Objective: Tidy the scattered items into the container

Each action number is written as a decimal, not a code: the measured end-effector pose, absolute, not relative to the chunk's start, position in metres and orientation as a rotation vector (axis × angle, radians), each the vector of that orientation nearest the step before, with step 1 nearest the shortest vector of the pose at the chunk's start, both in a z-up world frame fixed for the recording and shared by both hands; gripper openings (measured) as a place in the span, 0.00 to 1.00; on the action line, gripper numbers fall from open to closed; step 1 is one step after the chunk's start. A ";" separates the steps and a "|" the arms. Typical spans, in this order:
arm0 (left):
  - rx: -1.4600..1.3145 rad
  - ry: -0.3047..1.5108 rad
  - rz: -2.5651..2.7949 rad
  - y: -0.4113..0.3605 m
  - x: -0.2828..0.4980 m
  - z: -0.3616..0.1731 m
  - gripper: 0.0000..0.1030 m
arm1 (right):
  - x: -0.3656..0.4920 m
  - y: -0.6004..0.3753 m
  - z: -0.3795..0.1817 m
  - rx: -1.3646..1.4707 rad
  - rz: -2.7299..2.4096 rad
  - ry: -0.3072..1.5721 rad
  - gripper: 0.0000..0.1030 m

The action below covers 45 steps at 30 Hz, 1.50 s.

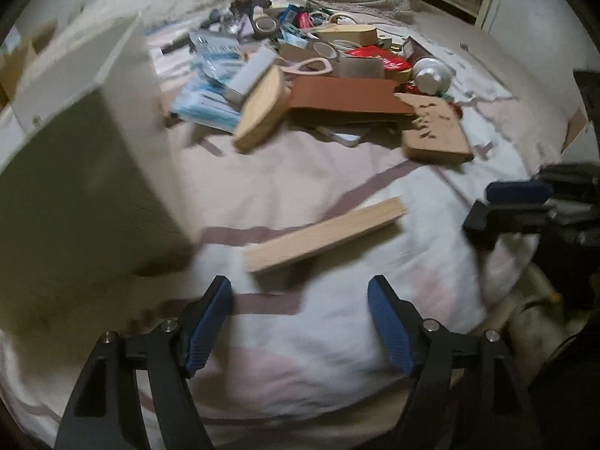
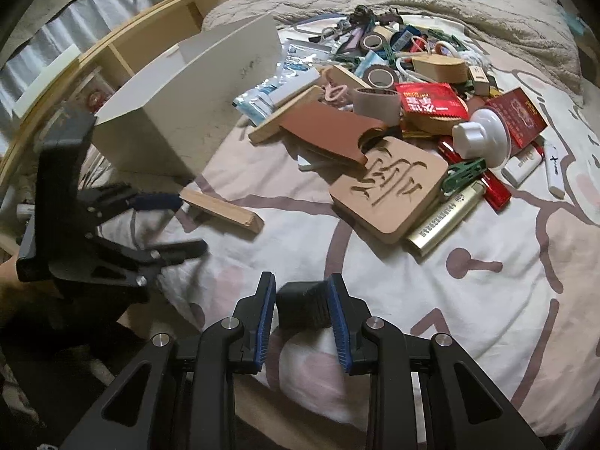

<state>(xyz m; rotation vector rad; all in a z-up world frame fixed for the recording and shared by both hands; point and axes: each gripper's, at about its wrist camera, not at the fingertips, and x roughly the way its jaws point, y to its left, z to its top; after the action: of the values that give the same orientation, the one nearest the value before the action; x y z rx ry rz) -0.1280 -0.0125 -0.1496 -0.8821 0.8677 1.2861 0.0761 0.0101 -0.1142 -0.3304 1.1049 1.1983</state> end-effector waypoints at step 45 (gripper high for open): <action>-1.034 0.728 1.249 0.010 -0.089 -0.158 1.00 | 0.073 0.017 -0.132 -0.529 1.165 1.062 0.30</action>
<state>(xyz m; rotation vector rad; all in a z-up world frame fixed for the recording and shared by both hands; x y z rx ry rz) -0.0895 0.0104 -0.1575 -1.0342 0.7275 1.2487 0.0732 0.0167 -0.1317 -0.5288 1.0621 1.1651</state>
